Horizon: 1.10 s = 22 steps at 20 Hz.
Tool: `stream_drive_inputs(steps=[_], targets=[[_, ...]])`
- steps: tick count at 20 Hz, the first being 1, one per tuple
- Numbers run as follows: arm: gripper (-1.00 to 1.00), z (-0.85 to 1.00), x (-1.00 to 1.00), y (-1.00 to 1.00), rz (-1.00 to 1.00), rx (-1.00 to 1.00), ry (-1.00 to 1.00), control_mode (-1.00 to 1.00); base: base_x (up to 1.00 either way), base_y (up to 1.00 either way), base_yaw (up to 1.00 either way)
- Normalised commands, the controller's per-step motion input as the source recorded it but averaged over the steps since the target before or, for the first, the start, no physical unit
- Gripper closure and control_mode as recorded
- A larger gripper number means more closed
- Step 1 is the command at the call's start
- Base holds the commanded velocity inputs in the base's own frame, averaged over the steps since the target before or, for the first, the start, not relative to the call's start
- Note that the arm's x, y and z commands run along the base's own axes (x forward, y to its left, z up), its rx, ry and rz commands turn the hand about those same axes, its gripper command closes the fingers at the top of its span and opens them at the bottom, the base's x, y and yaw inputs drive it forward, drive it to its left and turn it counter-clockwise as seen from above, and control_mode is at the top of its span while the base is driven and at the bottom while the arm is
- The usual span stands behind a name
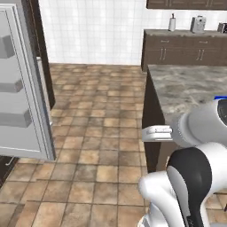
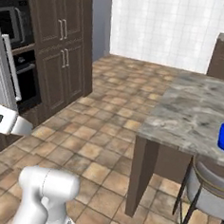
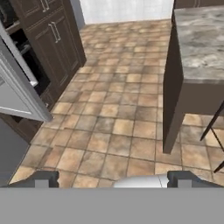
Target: Gather the broccoli and carrot from the fridge and place them on a tray on the dining counter. Then gather the fish and chicken drumstick from the fridge and place them on the other tray.
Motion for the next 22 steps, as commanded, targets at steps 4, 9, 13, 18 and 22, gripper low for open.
stream_drive_inputs(steps=[4, 9, 13, 18, 22], targets=[[-1.00, 0.00, 0.00, 0.00, 0.00, 0.00, 0.00, 1.00, -0.49, 0.65, 0.40], [-1.00, 0.00, 0.00, 0.00, 0.00, 0.00, 0.00, 1.00, -0.41, 0.61, 0.39], [-1.00, 0.00, 0.00, 0.00, 0.00, 0.00, 0.00, 1.00, -0.04, 0.53, 0.40], [-1.00, 0.00, 0.00, 0.00, 0.00, 0.00, 0.00, 1.00, 0.07, 0.45, 0.41], [-1.00, 0.00, 0.00, 0.00, 0.00, 0.00, 0.00, 1.00, 0.24, 0.13, 0.46]])
